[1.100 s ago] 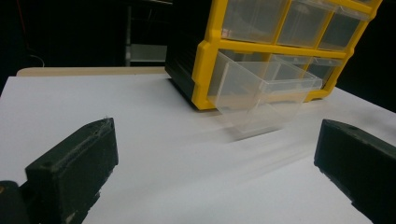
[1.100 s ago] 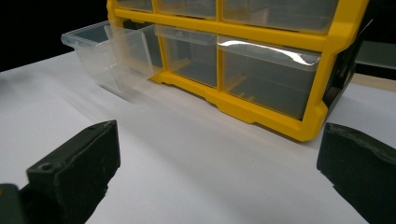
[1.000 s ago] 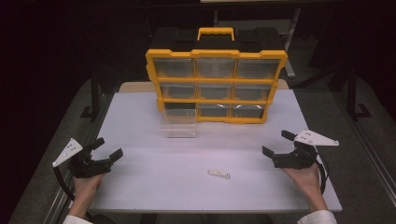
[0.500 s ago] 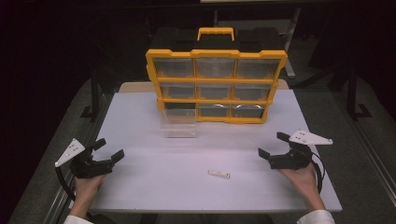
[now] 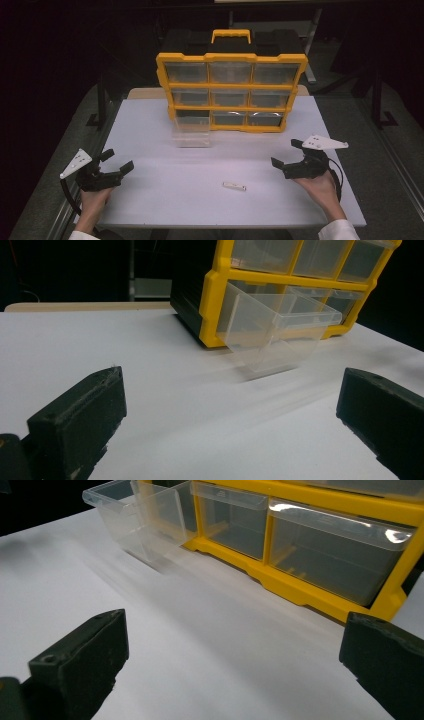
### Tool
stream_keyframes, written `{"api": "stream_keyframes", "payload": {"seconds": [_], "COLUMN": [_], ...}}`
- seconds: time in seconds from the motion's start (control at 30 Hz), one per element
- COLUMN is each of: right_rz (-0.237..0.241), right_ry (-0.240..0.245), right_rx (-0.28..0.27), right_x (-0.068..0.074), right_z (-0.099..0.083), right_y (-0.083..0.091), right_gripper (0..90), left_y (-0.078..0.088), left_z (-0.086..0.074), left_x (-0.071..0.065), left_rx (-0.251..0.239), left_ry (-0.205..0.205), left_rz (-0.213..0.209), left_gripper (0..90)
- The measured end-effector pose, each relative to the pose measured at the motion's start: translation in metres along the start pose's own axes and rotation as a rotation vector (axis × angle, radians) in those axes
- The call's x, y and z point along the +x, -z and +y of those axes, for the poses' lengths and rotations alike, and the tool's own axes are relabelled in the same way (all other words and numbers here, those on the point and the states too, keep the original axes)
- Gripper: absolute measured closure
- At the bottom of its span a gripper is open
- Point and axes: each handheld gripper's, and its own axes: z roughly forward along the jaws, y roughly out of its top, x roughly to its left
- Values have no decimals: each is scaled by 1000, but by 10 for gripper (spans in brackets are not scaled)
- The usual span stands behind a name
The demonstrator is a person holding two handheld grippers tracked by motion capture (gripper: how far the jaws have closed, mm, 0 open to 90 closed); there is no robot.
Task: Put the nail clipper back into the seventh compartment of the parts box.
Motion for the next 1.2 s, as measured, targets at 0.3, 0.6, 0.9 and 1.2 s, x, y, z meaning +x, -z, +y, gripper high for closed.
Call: {"api": "stream_keyframes", "payload": {"seconds": [0.3, 0.6, 0.9, 1.2], "right_rz": [25, 62, 92, 117], "right_ry": [25, 44, 64, 100], "right_rx": [18, 56, 96, 145], "right_x": [6, 13, 19, 26], "right_z": [9, 16, 22, 25], "right_y": [-8, -21, -29, -40], "right_gripper": [0, 0, 0, 0], "left_y": [0, -1, -2, -2], "left_z": [-1, -1, -1, -1], "left_x": [-1, -1, -2, -2], "left_rx": [4, 15, 12, 15], "left_ry": [2, -6, -2, -2], "left_rz": [-3, -5, -8, -9], "left_gripper": [0, 0, 0, 0]}}
